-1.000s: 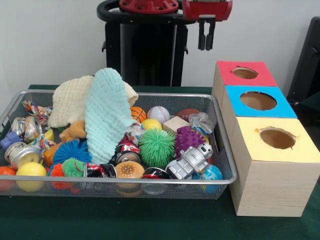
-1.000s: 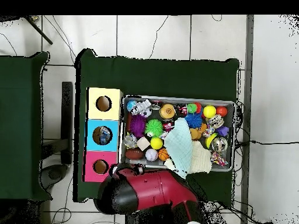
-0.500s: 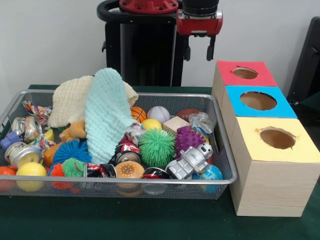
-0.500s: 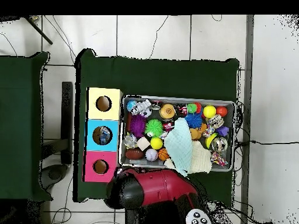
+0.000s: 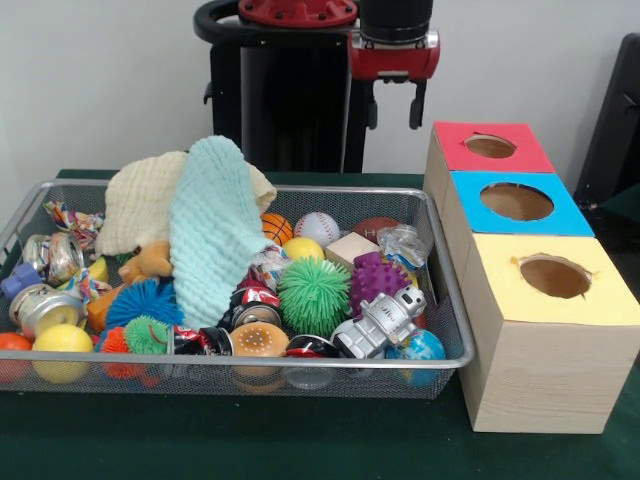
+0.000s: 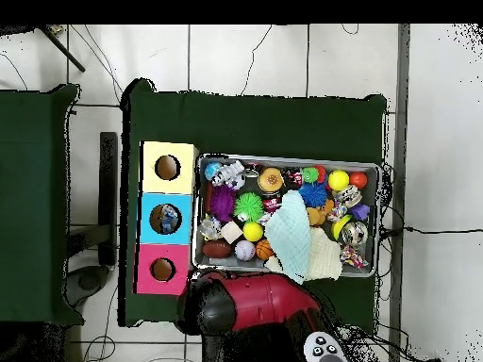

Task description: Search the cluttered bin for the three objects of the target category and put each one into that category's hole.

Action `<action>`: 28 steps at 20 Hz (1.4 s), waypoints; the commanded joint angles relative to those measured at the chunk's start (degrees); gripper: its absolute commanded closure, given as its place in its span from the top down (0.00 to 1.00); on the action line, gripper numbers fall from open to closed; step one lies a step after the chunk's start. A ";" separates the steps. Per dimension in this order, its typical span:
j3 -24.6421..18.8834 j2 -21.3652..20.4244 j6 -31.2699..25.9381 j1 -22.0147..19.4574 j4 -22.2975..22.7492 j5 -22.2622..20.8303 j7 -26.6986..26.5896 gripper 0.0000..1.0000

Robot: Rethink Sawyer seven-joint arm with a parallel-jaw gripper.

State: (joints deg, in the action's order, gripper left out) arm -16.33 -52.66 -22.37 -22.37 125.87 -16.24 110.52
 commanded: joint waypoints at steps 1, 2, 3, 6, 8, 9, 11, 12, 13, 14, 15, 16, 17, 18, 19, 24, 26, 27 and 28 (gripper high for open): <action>-0.92 8.95 10.95 -2.80 -5.83 -3.66 2.89 1.00; -0.95 10.07 12.20 -2.90 -6.08 -3.92 2.89 1.00; -1.31 11.26 13.26 -3.24 -6.23 -4.05 2.69 1.00; -1.95 13.76 15.51 -3.85 -6.69 -4.49 2.41 1.00; -1.90 14.70 16.76 -3.85 -6.77 -4.80 2.50 1.00; -1.82 14.97 17.22 -3.85 -6.73 -4.91 2.59 1.00; -1.92 15.33 17.57 -4.09 -6.89 -5.07 2.51 1.00; -1.90 15.45 17.70 -4.11 -7.08 -5.21 2.42 1.00; -1.93 15.60 17.83 -4.28 -7.13 -5.33 2.36 1.00; -1.55 15.76 18.16 -4.04 -7.37 -5.48 2.49 1.00; -1.38 16.18 18.81 -4.09 -7.45 -5.80 2.58 1.00; -0.98 16.60 19.32 -3.87 -7.78 -6.07 2.70 1.00; -0.92 16.92 19.73 -3.93 -7.96 -6.32 2.77 1.00; -0.72 17.05 20.08 -3.75 -8.11 -6.53 2.92 1.00; -0.39 17.24 20.51 -3.47 -8.24 -6.72 3.22 1.00; -0.19 19.29 22.92 -3.37 -9.08 -7.93 3.78 1.00; 1.11 19.78 23.59 -2.45 -9.64 -8.31 4.10 1.00; 1.55 20.19 24.24 -2.24 -9.87 -8.64 4.11 1.00; 2.36 20.53 24.95 -1.73 -10.17 -8.79 4.28 1.00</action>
State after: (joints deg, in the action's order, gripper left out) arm -15.64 -35.36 -3.63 -24.96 125.11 -22.32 110.52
